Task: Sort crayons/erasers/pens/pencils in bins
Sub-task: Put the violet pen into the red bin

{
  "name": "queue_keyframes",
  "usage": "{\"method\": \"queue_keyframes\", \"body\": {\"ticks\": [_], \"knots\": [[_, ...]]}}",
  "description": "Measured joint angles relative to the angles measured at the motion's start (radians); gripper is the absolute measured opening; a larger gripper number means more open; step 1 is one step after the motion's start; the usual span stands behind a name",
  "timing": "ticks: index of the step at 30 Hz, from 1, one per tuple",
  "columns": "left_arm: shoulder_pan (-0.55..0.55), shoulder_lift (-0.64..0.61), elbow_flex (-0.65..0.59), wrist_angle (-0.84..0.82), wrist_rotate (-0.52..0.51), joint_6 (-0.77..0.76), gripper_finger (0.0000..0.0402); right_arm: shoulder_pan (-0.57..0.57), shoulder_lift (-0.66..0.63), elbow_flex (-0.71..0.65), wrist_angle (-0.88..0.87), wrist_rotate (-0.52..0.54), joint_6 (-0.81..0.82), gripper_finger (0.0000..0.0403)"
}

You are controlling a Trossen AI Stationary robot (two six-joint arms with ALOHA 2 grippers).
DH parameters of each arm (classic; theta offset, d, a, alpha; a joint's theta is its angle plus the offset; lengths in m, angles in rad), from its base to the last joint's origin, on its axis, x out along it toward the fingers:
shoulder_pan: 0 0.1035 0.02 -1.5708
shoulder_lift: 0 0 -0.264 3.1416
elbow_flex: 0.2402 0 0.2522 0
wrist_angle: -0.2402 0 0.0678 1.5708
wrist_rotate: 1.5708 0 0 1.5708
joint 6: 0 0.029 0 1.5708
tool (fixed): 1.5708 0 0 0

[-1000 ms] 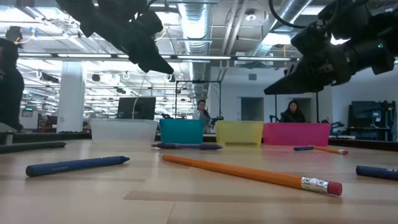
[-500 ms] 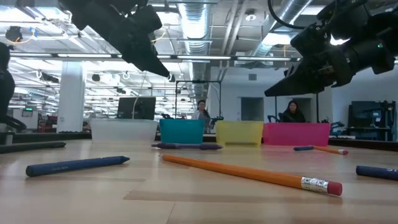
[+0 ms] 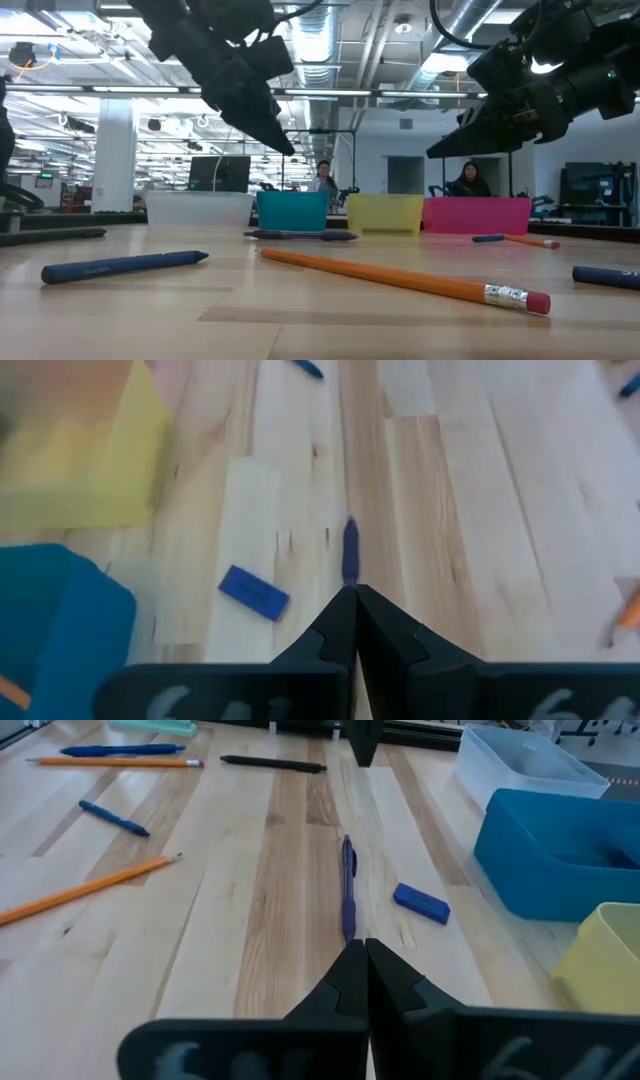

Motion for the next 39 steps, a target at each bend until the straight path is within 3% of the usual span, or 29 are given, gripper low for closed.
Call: {"method": "queue_keyframes", "body": {"ticks": [5, 13, 18, 27, 39], "knots": [[-0.015, 0.024, 0.088, -0.163, -0.008, -0.044, 0.0, 0.0, 0.0, 0.0, -0.006, 0.0, -0.004, 0.001], [-0.121, 0.024, 0.131, -0.345, -0.09, -0.206, 0.0001, 0.0, 0.005, 0.0, -0.024, 0.0, -0.002, 0.001], [-0.168, 0.024, 0.131, -0.402, -0.155, -0.285, 0.0028, 0.0, 0.004, 0.0, -0.026, 0.0, 0.0, 0.001], [-0.181, 0.024, 0.085, -0.373, -0.155, -0.31, 0.0107, 0.001, 0.003, 0.0, -0.059, 0.0, 0.009, 0.001], [-0.182, 0.024, -0.059, -0.154, -0.15, -0.225, 0.0113, 0.001, 0.003, 0.0, -0.059, 0.0, 0.018, 0.001]]}}
